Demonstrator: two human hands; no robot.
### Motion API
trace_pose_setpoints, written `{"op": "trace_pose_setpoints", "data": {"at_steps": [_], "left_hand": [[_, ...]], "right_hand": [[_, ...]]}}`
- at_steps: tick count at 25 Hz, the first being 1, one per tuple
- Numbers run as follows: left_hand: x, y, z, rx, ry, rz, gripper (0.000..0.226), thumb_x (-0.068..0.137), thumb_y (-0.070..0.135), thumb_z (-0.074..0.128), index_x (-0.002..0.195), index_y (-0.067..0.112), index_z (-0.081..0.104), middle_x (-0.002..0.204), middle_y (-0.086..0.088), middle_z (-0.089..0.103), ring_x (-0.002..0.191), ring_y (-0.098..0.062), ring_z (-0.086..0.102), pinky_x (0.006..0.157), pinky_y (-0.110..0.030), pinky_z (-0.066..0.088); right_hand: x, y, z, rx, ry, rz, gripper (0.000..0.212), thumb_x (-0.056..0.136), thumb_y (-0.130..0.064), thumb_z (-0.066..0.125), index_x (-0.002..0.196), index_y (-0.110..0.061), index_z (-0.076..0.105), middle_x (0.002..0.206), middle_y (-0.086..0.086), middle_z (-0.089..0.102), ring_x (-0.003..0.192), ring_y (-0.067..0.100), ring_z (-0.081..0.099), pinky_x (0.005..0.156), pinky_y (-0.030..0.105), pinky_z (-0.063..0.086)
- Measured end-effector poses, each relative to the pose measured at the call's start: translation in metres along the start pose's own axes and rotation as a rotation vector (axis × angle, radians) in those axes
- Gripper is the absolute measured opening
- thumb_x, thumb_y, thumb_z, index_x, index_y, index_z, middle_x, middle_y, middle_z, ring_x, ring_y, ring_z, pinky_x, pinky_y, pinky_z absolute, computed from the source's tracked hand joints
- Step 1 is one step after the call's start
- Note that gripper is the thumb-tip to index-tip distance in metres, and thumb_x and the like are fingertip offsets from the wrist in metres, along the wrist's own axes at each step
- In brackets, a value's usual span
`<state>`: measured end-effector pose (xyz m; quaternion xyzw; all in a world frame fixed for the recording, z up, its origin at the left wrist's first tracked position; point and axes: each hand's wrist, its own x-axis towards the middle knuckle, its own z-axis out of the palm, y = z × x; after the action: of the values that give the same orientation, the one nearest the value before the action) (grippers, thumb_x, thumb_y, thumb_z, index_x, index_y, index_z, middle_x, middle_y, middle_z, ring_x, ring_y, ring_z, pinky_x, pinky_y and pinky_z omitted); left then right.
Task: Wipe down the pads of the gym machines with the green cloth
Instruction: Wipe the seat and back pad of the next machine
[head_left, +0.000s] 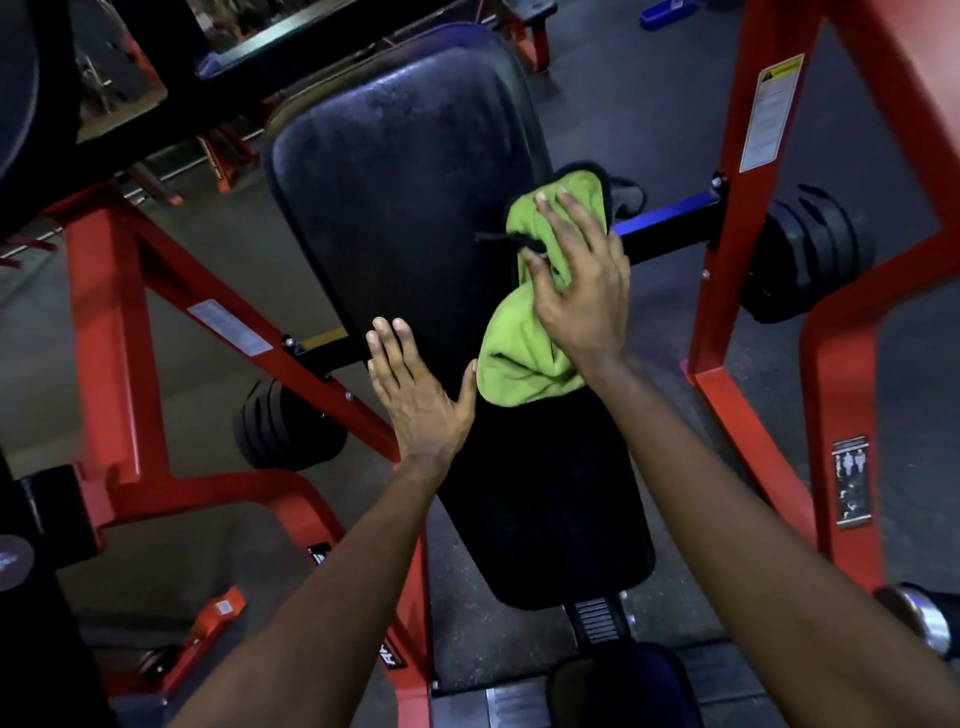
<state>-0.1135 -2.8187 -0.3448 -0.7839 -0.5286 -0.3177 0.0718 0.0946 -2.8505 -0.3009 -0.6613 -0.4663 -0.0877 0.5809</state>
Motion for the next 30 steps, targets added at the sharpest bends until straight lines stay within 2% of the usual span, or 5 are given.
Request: {"op": "trace_pose_setpoints", "data": {"at_steps": [9, 13, 18, 23, 30], "left_hand": [[0.042, 0.009, -0.043, -0.280, 0.094, 0.087, 0.074, 0.096, 0.037, 0.063, 0.154, 0.006, 0.029, 0.162, -0.011, 0.022, 0.152, -0.027, 0.019, 0.122, -0.052, 0.020], [0.117, 0.016, -0.057, -0.100, 0.059, 0.362, 0.074, 0.102, 0.040, 0.053, 0.158, 0.004, 0.020, 0.166, -0.013, 0.015, 0.155, -0.028, 0.008, 0.125, -0.046, 0.011], [0.115, 0.014, -0.040, 0.021, 0.153, 0.376, 0.074, 0.100, 0.040, 0.054, 0.155, 0.000, 0.026, 0.164, -0.016, 0.021, 0.153, -0.031, 0.015, 0.125, -0.047, 0.014], [0.118, 0.014, -0.036, 0.032, 0.202, 0.401, 0.073, 0.100, 0.040, 0.053, 0.154, -0.001, 0.027, 0.163, -0.016, 0.022, 0.153, -0.032, 0.016, 0.125, -0.048, 0.016], [0.114, 0.014, -0.034, 0.002, 0.220, 0.398, 0.074, 0.100, 0.039, 0.053, 0.155, -0.001, 0.025, 0.164, -0.017, 0.021, 0.154, -0.031, 0.015, 0.126, -0.045, 0.012]], "right_hand": [[-0.061, 0.031, -0.015, 0.029, 0.019, -0.029, 0.051, 0.097, -0.021, 0.067, 0.147, -0.015, 0.055, 0.152, 0.002, 0.052, 0.142, 0.018, 0.046, 0.109, 0.044, 0.043], [0.004, 0.002, -0.008, 0.073, 0.057, -0.009, 0.047, 0.099, -0.034, 0.064, 0.143, -0.019, 0.059, 0.147, -0.001, 0.057, 0.135, 0.018, 0.053, 0.106, 0.047, 0.045], [0.057, -0.011, -0.005, 0.121, 0.037, -0.033, 0.049, 0.099, -0.040, 0.063, 0.146, -0.026, 0.057, 0.149, -0.005, 0.055, 0.138, 0.013, 0.049, 0.107, 0.044, 0.045], [-0.022, 0.021, -0.009, 0.075, 0.058, -0.050, 0.050, 0.094, -0.024, 0.066, 0.143, -0.023, 0.059, 0.150, -0.001, 0.053, 0.134, 0.019, 0.052, 0.106, 0.045, 0.044], [-0.211, 0.083, -0.015, -0.083, -0.132, 0.121, 0.060, 0.091, -0.024, 0.053, 0.151, -0.023, 0.047, 0.157, 0.004, 0.044, 0.145, 0.025, 0.041, 0.101, 0.063, 0.043]]}}
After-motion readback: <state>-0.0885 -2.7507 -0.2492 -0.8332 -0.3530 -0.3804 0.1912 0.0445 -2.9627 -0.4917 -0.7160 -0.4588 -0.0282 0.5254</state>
